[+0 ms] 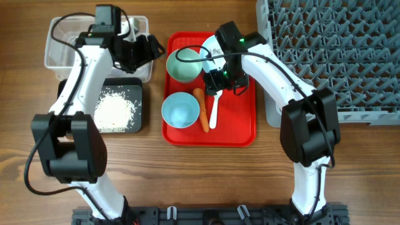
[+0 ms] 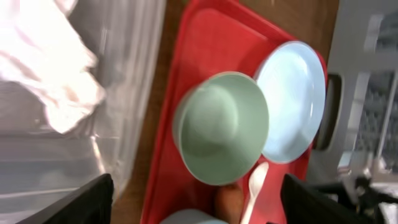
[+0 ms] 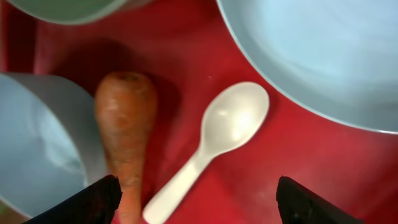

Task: Sort waste into correct bins and load items into the dishwasher rack
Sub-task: 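Reach the right gripper to the white spoon and grasp it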

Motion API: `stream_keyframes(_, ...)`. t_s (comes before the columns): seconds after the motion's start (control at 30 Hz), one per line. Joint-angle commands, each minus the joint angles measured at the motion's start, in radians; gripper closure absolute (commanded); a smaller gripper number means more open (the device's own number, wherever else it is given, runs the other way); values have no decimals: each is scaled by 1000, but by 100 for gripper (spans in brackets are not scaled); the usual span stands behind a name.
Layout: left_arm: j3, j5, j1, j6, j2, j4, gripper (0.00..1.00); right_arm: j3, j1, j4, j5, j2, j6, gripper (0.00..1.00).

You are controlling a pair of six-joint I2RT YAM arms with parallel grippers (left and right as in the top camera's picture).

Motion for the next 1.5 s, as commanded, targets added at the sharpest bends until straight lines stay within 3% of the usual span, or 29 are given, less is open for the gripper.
stream_keyframes(0.0, 6, -28, 41, -50, -29, 10, 11, -53, 0, 22, 43, 31, 58, 22)
stream_keyframes(0.13, 6, -28, 53, -50, -29, 9, 0, -105, 0, 95, 43, 31, 155, 28)
stream_keyframes(0.27, 6, -28, 53, -49, -29, 9, 0, -156, 0, 160, 43, 31, 202, 30)
stream_keyframes(0.53, 6, -27, 52, -49, -29, 0, 0, -272, 20, 249, 101, 32, 302, 49)
stream_keyframes(0.77, 6, -27, 52, -49, -29, -10, 0, -328, 74, 177, 320, 32, 394, 50)
stream_keyframes(1.07, 6, -27, 52, -38, -29, -45, 0, -328, 74, 106, 327, 32, 420, 51)
stream_keyframes(1.13, 6, -28, 51, -37, -29, -45, 0, -328, 74, 106, 327, 32, 420, 58)
stream_keyframes(1.23, 6, -29, 51, -3, -29, -45, 0, -328, 74, 114, 328, 32, 418, 76)
stream_keyframes(1.47, 6, -31, 50, -4, -29, -45, 0, -328, 58, 134, 328, 31, 415, 82)
